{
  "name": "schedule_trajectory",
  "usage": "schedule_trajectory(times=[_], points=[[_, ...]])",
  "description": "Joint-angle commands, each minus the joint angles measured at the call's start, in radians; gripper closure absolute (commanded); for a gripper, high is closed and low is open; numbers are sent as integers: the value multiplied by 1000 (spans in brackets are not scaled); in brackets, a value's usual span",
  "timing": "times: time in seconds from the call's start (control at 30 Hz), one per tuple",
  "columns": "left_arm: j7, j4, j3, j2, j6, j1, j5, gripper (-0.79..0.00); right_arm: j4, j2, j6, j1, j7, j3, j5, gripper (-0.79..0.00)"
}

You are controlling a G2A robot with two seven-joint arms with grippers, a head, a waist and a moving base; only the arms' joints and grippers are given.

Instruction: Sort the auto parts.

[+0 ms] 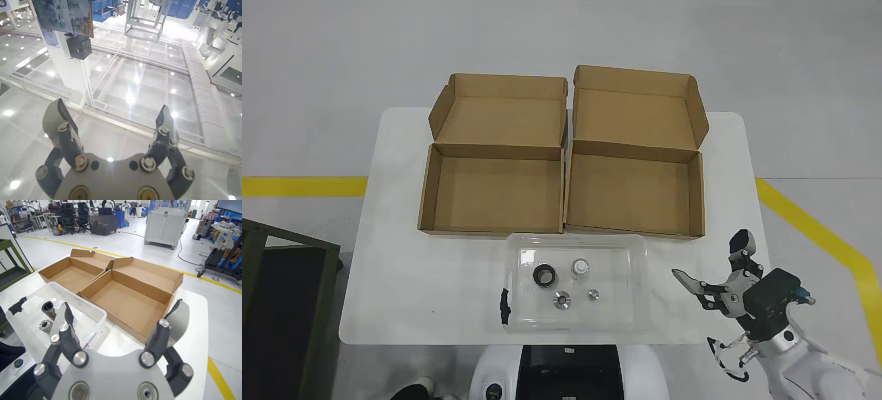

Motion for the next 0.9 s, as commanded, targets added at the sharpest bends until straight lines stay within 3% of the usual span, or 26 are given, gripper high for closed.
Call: schedule_trajectory(times=[0.0,0.77,0.87], points=[[0,0,0,0,0,0,0,-784,0,0,0,0,0,0,0,-784],[0,0,0,0,0,0,0,-785,0,0,0,0,0,0,0,-784],[0,0,0,0,0,0,0,-785,-5,3,-44,26,28,-11,-25,-785]])
